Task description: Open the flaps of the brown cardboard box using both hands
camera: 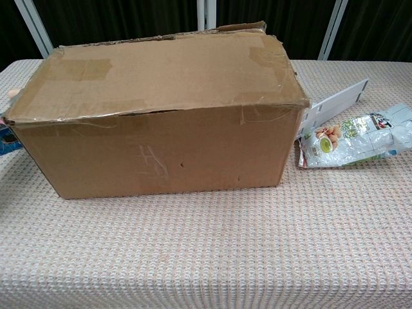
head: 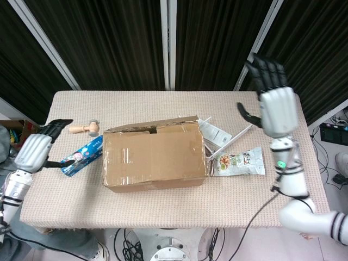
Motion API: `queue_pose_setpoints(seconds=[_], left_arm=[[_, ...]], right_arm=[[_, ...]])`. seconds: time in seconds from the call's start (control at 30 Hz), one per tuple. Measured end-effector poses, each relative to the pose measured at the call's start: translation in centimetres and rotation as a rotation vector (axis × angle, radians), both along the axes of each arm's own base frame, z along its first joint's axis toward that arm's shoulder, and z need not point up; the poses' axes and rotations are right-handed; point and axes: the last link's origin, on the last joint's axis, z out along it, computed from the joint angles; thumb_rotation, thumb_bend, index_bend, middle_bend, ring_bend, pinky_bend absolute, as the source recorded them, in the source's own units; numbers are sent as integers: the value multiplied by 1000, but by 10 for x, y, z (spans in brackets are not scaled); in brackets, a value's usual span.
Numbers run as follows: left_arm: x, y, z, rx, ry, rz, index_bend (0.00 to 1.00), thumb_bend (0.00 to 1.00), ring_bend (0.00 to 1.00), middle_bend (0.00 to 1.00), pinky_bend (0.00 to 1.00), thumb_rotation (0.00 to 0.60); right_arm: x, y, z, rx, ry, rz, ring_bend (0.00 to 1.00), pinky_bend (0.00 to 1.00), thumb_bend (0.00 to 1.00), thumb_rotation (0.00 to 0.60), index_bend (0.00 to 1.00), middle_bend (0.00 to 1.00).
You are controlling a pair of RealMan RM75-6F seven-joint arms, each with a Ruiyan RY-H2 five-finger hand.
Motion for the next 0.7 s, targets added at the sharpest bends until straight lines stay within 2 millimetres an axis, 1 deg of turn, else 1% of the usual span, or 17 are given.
queue_pose_setpoints(seconds=[0.03,0.1,0.13,0.23,0.33,0.4,0.47,0.57,0.7], left_arm=[[8,6,-5,-21,-12,-9,91,93,99,150,212,600],[25,20,-17,-73,-42,-20,92,90,101,155,212,600],[32,26,-24,-96,-55,-24,92,80,101,163,212,600],[58,44,-47,-170,-105,-35,92,38,101,196,212,600],[77,54,-66,-234,-146,-35,93,5,101,230,211,600],[86,58,-77,-271,-159,-30,100,0,101,269,210,569],[92,60,-85,-300,-168,-26,112,0,101,301,209,497],[100,61,-93,-324,-181,-30,127,0,101,332,208,467],[100,62,-95,-322,-179,-26,132,0,101,334,206,450]], right_arm=[[-20,13,13,-21,-17,-13,0,0,196,600,0,0],[-47,34,31,-51,-45,-28,0,0,201,600,0,0],[-63,48,41,-72,-63,-37,0,0,202,600,0,0],[-95,80,63,-123,-92,-50,0,0,203,600,0,0],[-119,104,75,-153,-99,-57,0,0,204,600,0,0],[-129,114,79,-163,-97,-60,0,0,203,600,0,0],[-137,121,82,-169,-94,-61,0,0,203,600,0,0],[-142,125,83,-175,-97,-56,0,0,203,600,0,0],[-144,125,81,-177,-100,-54,0,0,203,600,0,0]])
